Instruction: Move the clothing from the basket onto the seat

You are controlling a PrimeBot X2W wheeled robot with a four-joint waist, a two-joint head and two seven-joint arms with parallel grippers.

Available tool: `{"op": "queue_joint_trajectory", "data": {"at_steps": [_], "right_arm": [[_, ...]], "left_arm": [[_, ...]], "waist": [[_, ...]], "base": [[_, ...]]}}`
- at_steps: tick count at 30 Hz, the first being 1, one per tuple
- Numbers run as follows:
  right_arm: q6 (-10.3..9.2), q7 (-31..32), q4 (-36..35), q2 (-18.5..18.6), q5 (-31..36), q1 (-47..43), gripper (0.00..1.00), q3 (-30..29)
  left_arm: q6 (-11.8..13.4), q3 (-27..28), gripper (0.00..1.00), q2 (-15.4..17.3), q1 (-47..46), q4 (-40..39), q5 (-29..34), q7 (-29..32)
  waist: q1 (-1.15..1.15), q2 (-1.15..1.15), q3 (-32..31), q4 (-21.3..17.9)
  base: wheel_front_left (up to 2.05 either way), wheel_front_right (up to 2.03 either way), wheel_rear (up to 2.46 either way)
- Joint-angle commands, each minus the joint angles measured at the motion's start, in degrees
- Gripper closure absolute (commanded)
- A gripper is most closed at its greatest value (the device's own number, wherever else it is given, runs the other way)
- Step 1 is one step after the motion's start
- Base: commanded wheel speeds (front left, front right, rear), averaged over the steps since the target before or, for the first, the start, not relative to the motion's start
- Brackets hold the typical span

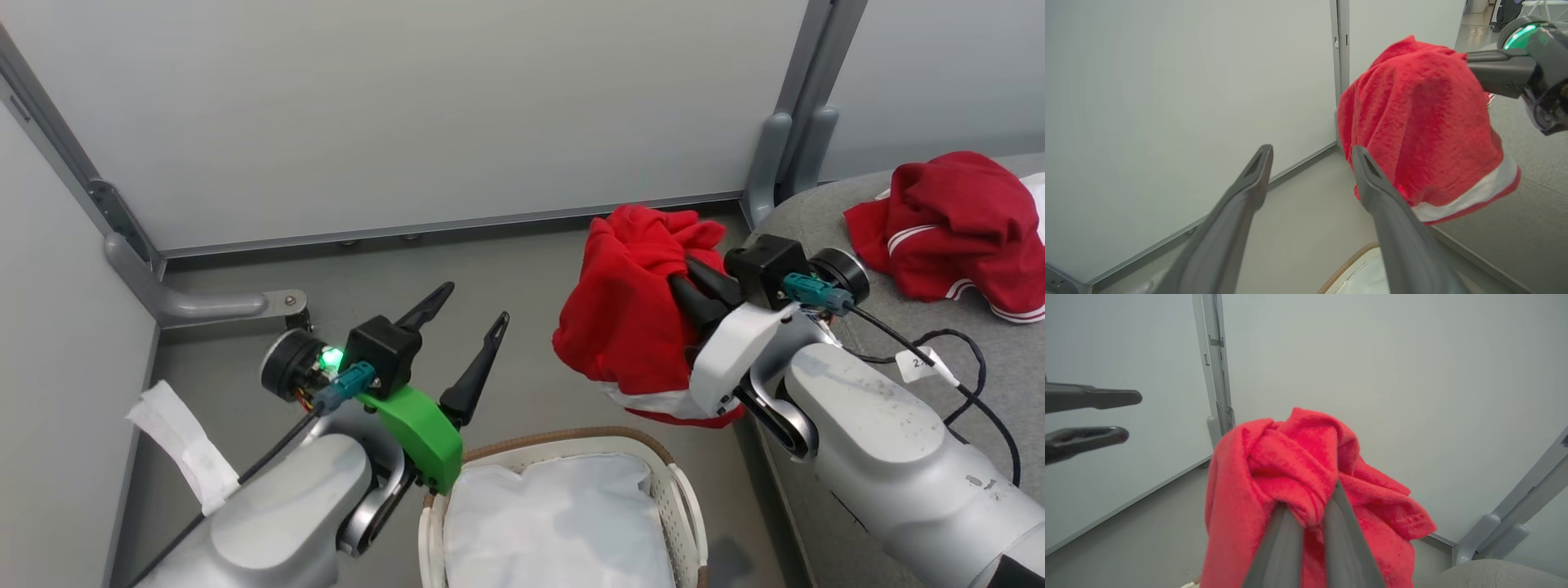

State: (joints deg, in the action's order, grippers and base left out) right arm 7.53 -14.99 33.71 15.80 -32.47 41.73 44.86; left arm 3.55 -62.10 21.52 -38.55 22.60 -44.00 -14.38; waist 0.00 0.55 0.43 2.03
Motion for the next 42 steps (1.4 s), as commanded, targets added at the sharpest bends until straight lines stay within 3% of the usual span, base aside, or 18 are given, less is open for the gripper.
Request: {"op": "queue_joint_trajectory", "data": {"at_steps": [1, 13, 32, 36, 42], "right_arm": [[-0.08, -0.3, 0.0, 0.5, 0.9, -1.4, 1.0, -1.5], [-0.08, -0.3, -1.0, 0.7, 5.5, -5.3, 1.0, -10.2], [-0.08, -0.3, -4.9, 1.6, 11.5, -9.8, 1.0, -24.1], [-0.08, -0.3, -5.8, 0.7, 12.7, -10.6, 1.0, -26.4], [-0.08, -0.3, -5.9, 1.1, 14.1, -10.3, 1.0, -28.0]], "left_arm": [[0.6, 0.5, 0.0, -0.6, 1.7, 0.3, -0.1, -0.5], [-0.4, 5.3, 0.0, -4.2, 7.5, -1.1, 4.3, -0.8], [-3.0, 10.2, 0.0, -7.8, 6.7, -0.4, 11.5, -0.9], [-3.9, 9.9, 0.0, -8.7, 6.1, 0.9, 12.3, -0.8], [-4.7, 10.1, 0.0, -9.7, 6.1, 1.8, 13.4, -0.9]], "waist": [[0.0, -0.55, 0.0, 0.0], [0.0, -0.55, 1.5, -2.7], [0.0, -0.55, 10.9, -22.2], [0.0, -0.55, 12.4, -24.4], [0.0, -0.55, 13.7, -24.8]], "base": [[0.0, 0.0, 0.0], [0.0, 0.0, 0.0], [0.0, 0.0, 0.0], [0.0, 0.0, 0.0], [0.0, 0.0, 0.0]]}}
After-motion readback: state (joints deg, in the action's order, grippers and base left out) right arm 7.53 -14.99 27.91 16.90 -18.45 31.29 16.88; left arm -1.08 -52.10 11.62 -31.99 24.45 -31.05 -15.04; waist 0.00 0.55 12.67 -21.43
